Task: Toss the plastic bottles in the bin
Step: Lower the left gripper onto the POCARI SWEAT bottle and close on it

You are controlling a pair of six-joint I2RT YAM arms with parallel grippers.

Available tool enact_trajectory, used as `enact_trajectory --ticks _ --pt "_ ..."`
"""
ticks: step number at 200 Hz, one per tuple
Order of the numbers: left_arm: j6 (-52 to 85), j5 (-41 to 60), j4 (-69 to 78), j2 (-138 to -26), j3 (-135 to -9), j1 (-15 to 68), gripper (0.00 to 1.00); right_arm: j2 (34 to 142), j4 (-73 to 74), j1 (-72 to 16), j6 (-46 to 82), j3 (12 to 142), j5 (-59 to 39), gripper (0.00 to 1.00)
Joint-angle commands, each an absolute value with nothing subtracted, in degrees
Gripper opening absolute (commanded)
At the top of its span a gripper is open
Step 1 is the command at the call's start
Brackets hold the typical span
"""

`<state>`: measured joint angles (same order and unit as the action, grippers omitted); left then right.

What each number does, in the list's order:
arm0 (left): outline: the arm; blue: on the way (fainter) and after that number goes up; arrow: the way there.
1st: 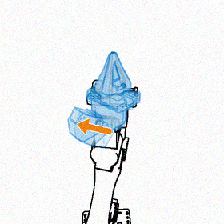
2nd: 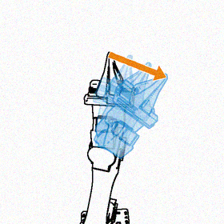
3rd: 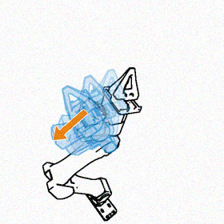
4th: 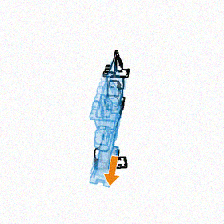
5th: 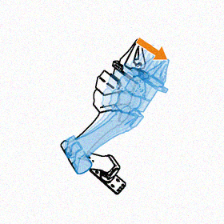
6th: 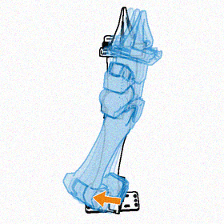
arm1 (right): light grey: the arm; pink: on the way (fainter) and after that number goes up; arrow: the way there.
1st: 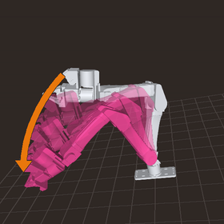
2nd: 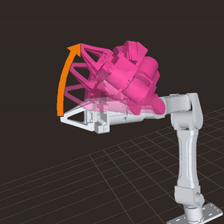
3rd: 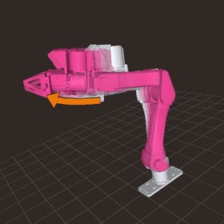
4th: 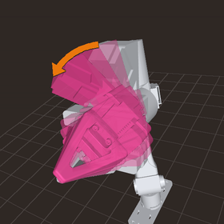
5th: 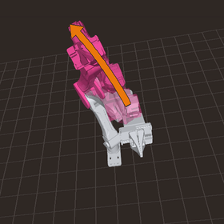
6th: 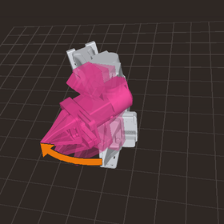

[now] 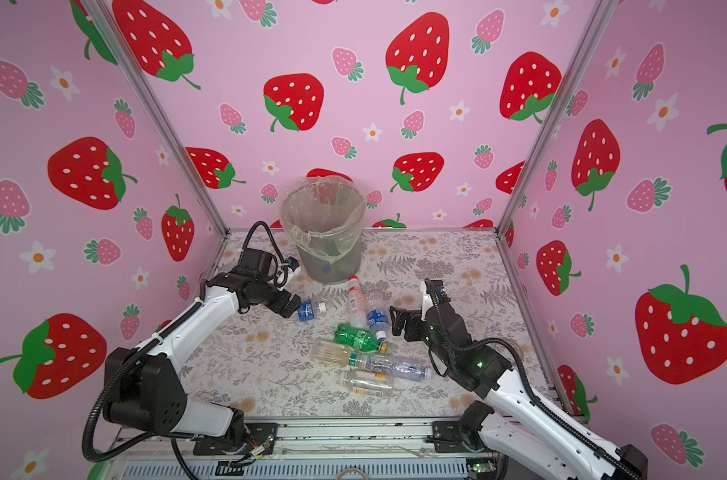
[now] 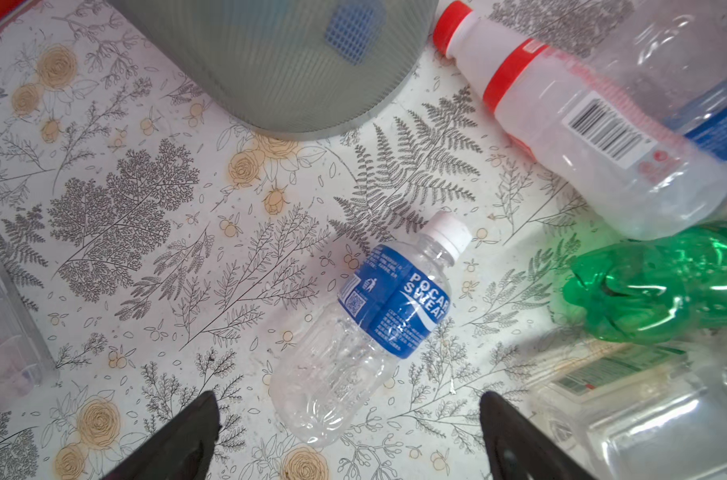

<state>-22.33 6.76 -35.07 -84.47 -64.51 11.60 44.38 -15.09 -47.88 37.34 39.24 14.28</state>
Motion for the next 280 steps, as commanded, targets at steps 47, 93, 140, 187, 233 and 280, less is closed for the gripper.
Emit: enact_trajectory --ticks 47,93,140,187,233,280 --pt "-23.59 11.76 -36.70 -90.62 -65.52 10.28 0.99 41.80 -17.75 -47.36 37.16 39.11 17.49 0.99" --pt "-23.10 9.78 -34.49 -91.05 -62.86 10.33 0.99 40.61 -18.00 -47.21 37.20 38.56 18.19 0.99" --pt "-22.18 2.48 -32.51 -93.09 -61.47 12.26 0.97 37.68 -18.65 -47.06 37.50 37.92 20.61 0.99" --pt "-21.67 -1.13 -31.72 -94.36 -60.74 13.96 0.88 33.59 -18.72 -47.00 37.64 36.48 21.33 0.99" --pt "-21.58 -6.70 -30.68 -97.23 -60.23 16.92 0.83 32.29 -18.72 -46.98 36.67 35.46 20.61 0.99" --pt "-21.61 -8.63 -29.37 -97.00 -59.27 17.83 0.74 32.36 -18.72 -46.90 36.58 35.47 21.14 0.99"
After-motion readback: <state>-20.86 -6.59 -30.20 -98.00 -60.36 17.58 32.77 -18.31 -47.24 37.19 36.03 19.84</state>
